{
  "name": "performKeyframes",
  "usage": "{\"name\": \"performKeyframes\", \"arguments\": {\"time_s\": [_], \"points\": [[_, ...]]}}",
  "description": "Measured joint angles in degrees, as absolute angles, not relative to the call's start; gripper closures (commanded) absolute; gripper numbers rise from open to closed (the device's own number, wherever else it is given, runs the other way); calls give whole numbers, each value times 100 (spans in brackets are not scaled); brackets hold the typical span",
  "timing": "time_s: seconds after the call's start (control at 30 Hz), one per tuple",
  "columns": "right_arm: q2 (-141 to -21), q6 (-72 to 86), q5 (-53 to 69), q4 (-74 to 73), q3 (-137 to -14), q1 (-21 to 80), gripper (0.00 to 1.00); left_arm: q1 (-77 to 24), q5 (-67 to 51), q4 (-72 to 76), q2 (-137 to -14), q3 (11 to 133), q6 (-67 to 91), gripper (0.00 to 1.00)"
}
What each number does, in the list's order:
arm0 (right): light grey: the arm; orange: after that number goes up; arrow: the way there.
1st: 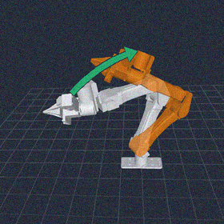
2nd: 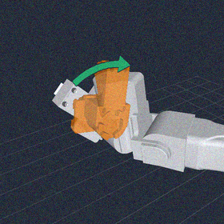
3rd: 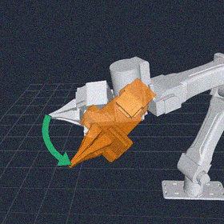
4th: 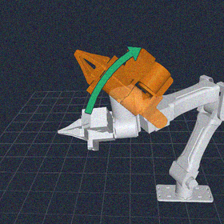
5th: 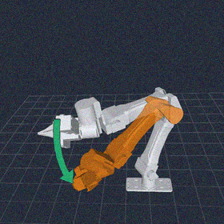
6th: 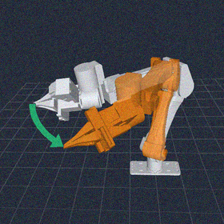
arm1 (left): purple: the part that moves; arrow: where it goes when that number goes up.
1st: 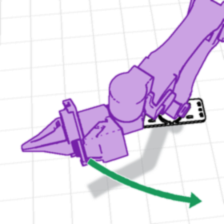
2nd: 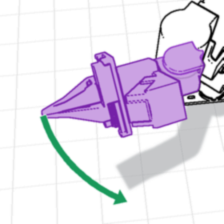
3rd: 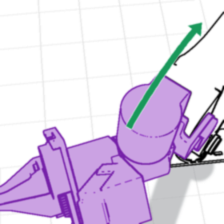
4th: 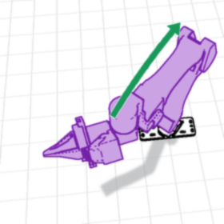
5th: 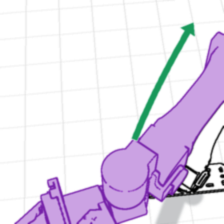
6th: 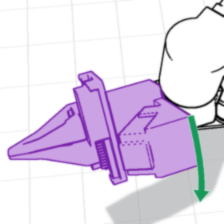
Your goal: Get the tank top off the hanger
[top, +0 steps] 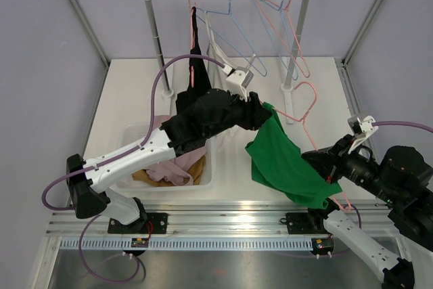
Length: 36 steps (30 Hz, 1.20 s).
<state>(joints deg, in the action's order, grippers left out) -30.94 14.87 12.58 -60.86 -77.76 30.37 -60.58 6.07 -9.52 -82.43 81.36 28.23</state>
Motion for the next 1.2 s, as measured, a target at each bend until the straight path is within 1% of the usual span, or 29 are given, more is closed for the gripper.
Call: {"name": "performKeyframes", "arguments": {"time_s": [0.1,0.13,0.2,0.23,0.43,0.6,0.7,0.8,0.9,1.03,1.1,1.2], "points": [[-3107,1516,1319,-6071,-7752,3037,100,-6058,624,-974,-8267,8136,2788,66],[-3109,1525,1321,-6058,-7728,3037,100,-6058,633,-978,-8267,8138,2768,77],[-3114,1531,1321,-6014,-7660,3037,100,-6058,650,-982,-8267,8141,2746,88],[-3118,1531,1321,-5977,-7623,3037,100,-6058,661,-993,-8267,8141,2720,100],[-3146,1520,1260,-5937,-7540,3037,100,-6073,954,-1160,-8267,8173,2694,100],[-3133,1378,1157,-5935,-7354,3037,100,-6084,1752,-1540,-8191,8093,2912,100],[-3011,1251,1203,-5946,-7234,3037,100,-5968,2215,-1796,-7872,7749,3223,100],[-2768,1092,1352,-5977,-7203,3037,100,-5649,2427,-2010,-7317,7207,3634,100],[-2477,932,1503,-5961,-7203,3037,100,-5304,2440,-2123,-6748,6757,3968,100],[-2080,888,1559,-5544,-7032,3037,100,-5210,2130,-1872,-6289,6344,4042,100],[-1782,985,1559,-4991,-6637,3037,100,-5242,1817,-1520,-6154,6047,3953,100],[-1317,1234,1546,-3789,-5671,3037,100,-5498,1358,-1129,-6104,5651,3660,100]]}}
